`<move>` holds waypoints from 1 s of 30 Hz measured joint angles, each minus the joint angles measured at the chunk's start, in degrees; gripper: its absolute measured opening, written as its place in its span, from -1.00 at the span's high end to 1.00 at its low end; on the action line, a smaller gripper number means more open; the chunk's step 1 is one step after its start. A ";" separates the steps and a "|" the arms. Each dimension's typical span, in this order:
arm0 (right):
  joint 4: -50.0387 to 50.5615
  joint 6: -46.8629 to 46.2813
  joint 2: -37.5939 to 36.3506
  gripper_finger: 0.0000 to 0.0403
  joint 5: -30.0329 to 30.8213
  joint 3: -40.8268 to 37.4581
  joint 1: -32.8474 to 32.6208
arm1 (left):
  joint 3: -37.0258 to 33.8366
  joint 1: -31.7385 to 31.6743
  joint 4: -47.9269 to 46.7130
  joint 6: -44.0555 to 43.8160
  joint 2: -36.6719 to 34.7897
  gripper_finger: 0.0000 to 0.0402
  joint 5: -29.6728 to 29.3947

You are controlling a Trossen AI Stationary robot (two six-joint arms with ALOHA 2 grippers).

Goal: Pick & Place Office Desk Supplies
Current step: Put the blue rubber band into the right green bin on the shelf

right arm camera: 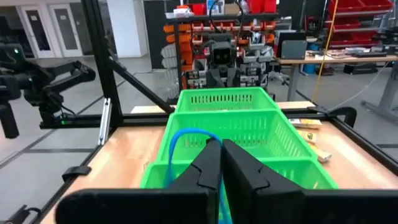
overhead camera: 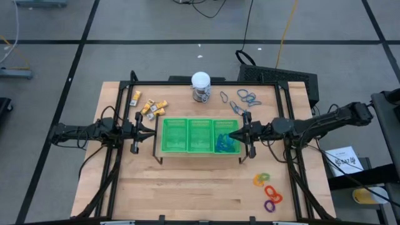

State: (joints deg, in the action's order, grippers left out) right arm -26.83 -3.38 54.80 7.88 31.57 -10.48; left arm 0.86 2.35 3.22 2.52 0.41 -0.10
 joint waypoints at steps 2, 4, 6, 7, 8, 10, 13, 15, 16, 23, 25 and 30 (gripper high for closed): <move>-0.17 0.00 0.71 0.90 -0.02 0.00 0.00 | -0.01 -0.02 0.00 0.00 0.00 0.78 0.00; -0.82 0.00 1.31 0.83 -0.14 0.00 0.00 | -0.01 0.00 0.00 0.00 -0.01 0.78 0.00; -1.24 0.00 1.78 0.76 -0.15 0.00 0.00 | 0.00 -0.02 0.00 0.00 -0.01 0.78 0.00; -1.38 0.00 1.98 0.71 -0.17 0.00 0.00 | 0.00 0.00 0.00 0.00 -0.01 0.78 0.00; -1.58 0.00 2.16 0.67 -0.17 0.00 0.00 | 0.00 0.00 0.00 0.00 -0.01 0.78 0.00; -1.74 -0.03 2.30 0.59 -0.17 0.00 0.01 | -0.01 0.00 0.00 0.00 -0.01 0.78 0.00; -1.73 -0.43 2.30 0.47 -0.17 0.00 0.02 | -0.02 0.00 0.00 0.00 0.01 0.78 0.00; -1.66 -0.42 2.13 0.41 -0.09 -0.02 0.02 | 0.00 0.00 0.00 0.00 -0.01 0.78 0.00; -1.64 -0.42 1.91 0.38 -0.08 -0.02 0.02 | 0.00 -0.02 0.00 0.00 -0.01 0.78 0.00; -1.39 2.20 -1.71 0.27 5.80 -0.02 0.03 | 0.00 0.00 0.00 0.00 -0.01 0.78 0.00; -0.73 3.58 -3.58 0.26 10.43 -0.02 0.66 | 0.00 -0.01 0.00 0.00 -0.01 0.78 0.00; 7.39 3.94 -9.68 0.27 17.55 -0.02 5.62 | 0.00 0.00 0.00 0.00 -0.01 0.78 0.00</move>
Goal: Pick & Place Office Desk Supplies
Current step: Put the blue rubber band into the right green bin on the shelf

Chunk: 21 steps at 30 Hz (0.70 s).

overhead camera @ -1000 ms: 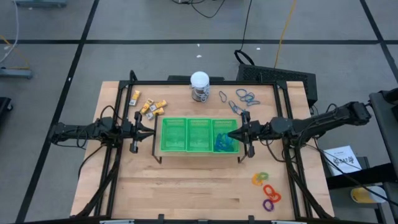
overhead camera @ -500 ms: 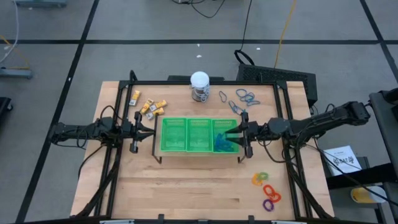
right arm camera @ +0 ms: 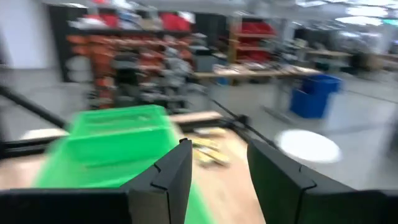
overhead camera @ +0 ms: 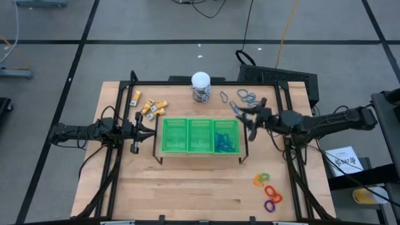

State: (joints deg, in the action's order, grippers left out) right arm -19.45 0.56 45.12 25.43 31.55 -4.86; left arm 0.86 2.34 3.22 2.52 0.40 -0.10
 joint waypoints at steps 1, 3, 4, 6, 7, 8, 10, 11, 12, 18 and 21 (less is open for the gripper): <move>2.68 -0.61 -1.16 0.27 0.56 0.00 1.51 | 0.00 -0.02 0.00 0.00 0.01 0.78 0.00; 8.69 -3.52 -3.03 0.28 2.51 0.00 4.94 | 0.00 0.01 0.00 0.00 0.02 0.78 0.00; 11.53 -5.25 -3.70 0.28 3.53 0.00 6.75 | 0.00 -0.02 0.00 0.00 0.00 0.78 0.00; 16.96 -8.39 -4.54 0.28 5.21 0.00 10.04 | 0.00 0.01 0.00 0.00 0.02 0.78 0.00; 19.38 -9.71 -4.63 0.28 6.06 0.00 11.67 | 0.00 -0.01 0.00 0.00 0.01 0.78 0.00; 21.56 -10.72 -4.63 0.28 6.28 0.00 13.05 | 0.00 -0.01 0.00 0.00 0.00 0.78 0.00; 25.51 -12.77 -4.32 0.28 6.28 -0.02 15.45 | 0.00 -0.01 0.00 0.00 0.00 0.78 0.00; 27.01 -13.78 -4.05 0.28 6.28 -0.10 16.37 | 0.00 0.01 0.00 0.00 0.00 0.78 0.00; 28.01 -14.78 -3.83 0.29 6.29 -0.41 17.05 | 0.00 0.01 0.00 0.00 0.01 0.78 0.00; 28.49 -20.96 -3.24 0.29 6.06 -6.07 18.36 | 0.00 -0.01 0.00 0.00 0.01 0.78 0.00; 28.58 -26.46 -3.18 0.31 5.83 -9.74 18.36 | 0.00 0.01 0.00 0.00 0.02 0.78 0.00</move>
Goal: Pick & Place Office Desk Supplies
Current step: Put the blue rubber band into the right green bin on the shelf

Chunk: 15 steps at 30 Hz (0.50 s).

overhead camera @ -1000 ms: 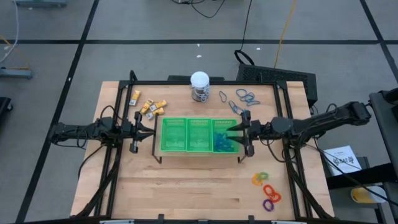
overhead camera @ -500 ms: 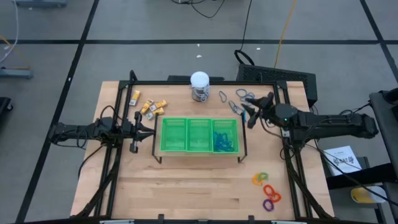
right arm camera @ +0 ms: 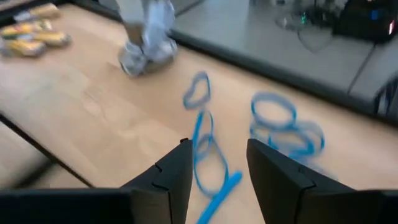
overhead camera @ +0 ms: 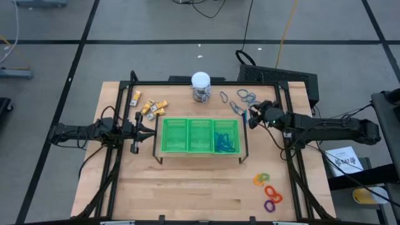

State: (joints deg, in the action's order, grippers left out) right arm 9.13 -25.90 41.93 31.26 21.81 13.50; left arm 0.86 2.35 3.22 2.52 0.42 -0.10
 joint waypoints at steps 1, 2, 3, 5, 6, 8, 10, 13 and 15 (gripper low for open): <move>0.00 -2.39 0.00 0.31 -0.05 -1.21 0.00 | 0.00 0.00 0.00 0.00 0.00 0.78 0.00; -0.03 -4.70 0.06 0.32 -0.41 -2.37 0.00 | 0.00 -0.01 0.00 0.00 -0.02 0.78 0.00; -0.17 -6.89 0.19 0.32 -1.46 -3.55 0.00 | 0.00 -0.01 0.00 0.00 -0.01 0.78 0.00; -1.20 -10.03 0.59 0.33 -3.60 -5.81 0.00 | 0.00 -0.02 0.00 0.00 -0.01 0.78 -0.01; -2.00 -11.14 0.94 0.33 -4.61 -6.81 0.00 | 0.00 -0.01 0.00 0.00 -0.02 0.78 0.00; -3.76 -12.51 1.52 0.33 -6.02 -8.64 -0.02 | 0.00 0.00 0.00 0.00 -0.02 0.78 0.00; -5.92 -13.23 2.21 0.33 -6.13 -10.29 -0.02 | 0.00 0.00 0.00 0.00 0.00 0.78 0.00; -9.79 -13.78 3.25 0.33 -7.81 -11.69 -0.02 | 0.00 0.00 0.00 0.00 -0.01 0.78 0.00; -11.67 -13.77 4.21 0.33 -9.13 -12.15 -0.03 | 0.00 -0.01 0.00 0.00 -0.01 0.78 0.00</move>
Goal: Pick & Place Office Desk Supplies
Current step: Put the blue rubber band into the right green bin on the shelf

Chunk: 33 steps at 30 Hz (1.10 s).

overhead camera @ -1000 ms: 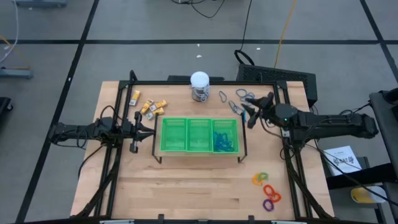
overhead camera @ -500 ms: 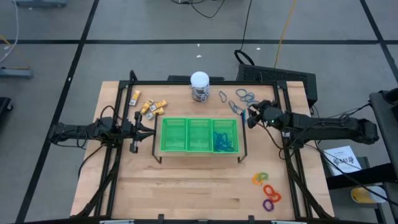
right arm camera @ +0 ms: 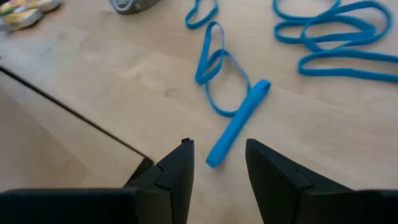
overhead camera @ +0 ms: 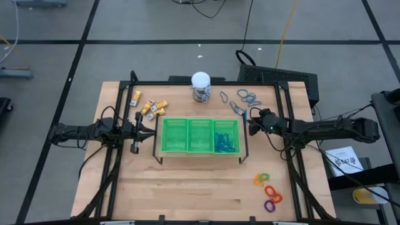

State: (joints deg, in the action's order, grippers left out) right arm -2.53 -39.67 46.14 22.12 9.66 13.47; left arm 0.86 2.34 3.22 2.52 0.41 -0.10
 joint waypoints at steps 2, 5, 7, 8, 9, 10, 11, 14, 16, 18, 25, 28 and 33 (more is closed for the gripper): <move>-0.55 -0.01 0.96 0.33 -1.32 -0.07 0.01 | 0.00 0.01 -0.02 0.00 -0.01 0.78 0.00; -1.12 0.08 2.70 0.33 -1.42 -0.07 0.01 | 0.00 -0.01 0.00 0.00 0.01 0.78 0.00; -1.14 0.07 3.93 0.33 -1.38 -0.07 0.01 | 0.00 -0.01 0.00 0.00 -0.01 0.78 0.00; -1.59 0.04 4.60 0.31 -1.39 -0.07 0.01 | 0.00 0.00 -0.01 0.00 0.00 0.78 -0.01; -2.18 0.02 5.32 0.30 -1.39 -0.07 0.01 | 0.00 0.01 0.00 0.00 0.01 0.78 0.00; -2.64 0.03 6.02 0.27 -1.39 -0.07 0.01 | 0.00 0.00 0.00 0.00 -0.01 0.78 0.00; -3.31 -0.01 6.87 0.25 -1.31 -0.07 0.01 | 0.00 -0.01 0.00 0.00 -0.01 0.78 0.00; -5.80 -0.18 9.36 0.14 -1.28 -0.07 0.01 | 0.00 0.00 0.00 0.00 -0.01 0.78 0.00; -7.50 -0.17 10.90 0.06 -1.30 -0.07 0.01 | 0.00 0.01 -0.01 0.00 0.01 0.78 0.00; -9.23 -0.17 12.39 0.00 -1.31 -0.07 0.01 | 0.00 0.00 0.00 0.00 0.00 0.78 0.00; -13.23 -0.18 17.03 -0.10 -1.27 -0.07 1.03 | 0.00 0.00 0.00 0.00 -0.01 0.78 0.00; -13.81 -0.22 18.56 -0.06 -1.29 -0.04 2.11 | 0.00 0.00 0.00 0.00 0.01 0.78 0.00; -14.25 -1.08 19.98 0.06 -1.20 0.06 2.95 | 0.00 0.00 0.00 0.01 0.00 0.78 0.00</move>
State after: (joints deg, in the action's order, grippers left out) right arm -16.78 -40.75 66.13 20.92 9.72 16.42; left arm 0.86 2.35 3.22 2.53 0.42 -0.10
